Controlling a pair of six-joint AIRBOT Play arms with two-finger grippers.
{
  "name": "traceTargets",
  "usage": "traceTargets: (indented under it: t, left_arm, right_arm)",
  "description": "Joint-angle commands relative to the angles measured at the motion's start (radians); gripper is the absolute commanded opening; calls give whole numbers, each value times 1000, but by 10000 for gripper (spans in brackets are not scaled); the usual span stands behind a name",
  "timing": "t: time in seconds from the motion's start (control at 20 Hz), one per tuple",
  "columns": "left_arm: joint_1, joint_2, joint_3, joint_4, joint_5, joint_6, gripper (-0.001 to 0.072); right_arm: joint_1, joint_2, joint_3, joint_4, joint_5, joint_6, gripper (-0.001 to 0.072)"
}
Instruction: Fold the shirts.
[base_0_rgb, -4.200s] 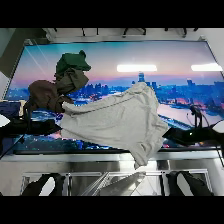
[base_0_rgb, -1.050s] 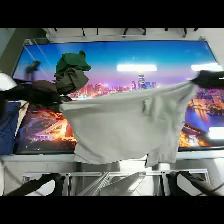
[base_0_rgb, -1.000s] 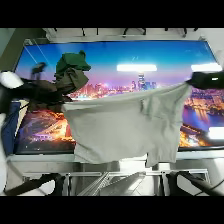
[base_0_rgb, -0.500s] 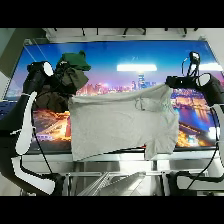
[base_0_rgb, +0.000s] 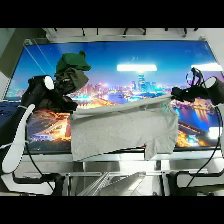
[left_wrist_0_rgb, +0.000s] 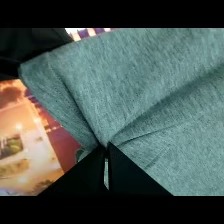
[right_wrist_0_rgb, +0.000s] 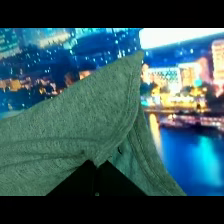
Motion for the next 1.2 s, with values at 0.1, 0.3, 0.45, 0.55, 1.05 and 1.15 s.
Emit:
traceTargets:
  t: [0.1,0.3,0.45,0.55,1.05,1.15]
  left_arm:
    - [-7,97,-216,-132,91,11,19]
    - [0,97,-270,-157,83,10,20]
    - [2,97,-269,-157,64,10,20]
    - [2,97,-269,-157,62,10,20]
    - [3,97,-269,-70,69,9,20]
    - [3,97,-269,-23,65,10,20]
  right_arm:
    - [-9,-46,-1,-6,101,24,21]
    - [-11,-55,-1,-10,103,63,21]
    - [-13,-60,-1,-34,132,131,21]
    - [-13,-60,-1,-34,160,147,21]
    - [-13,-60,0,-144,248,259,20]
    - [-13,-60,0,-146,248,258,21]
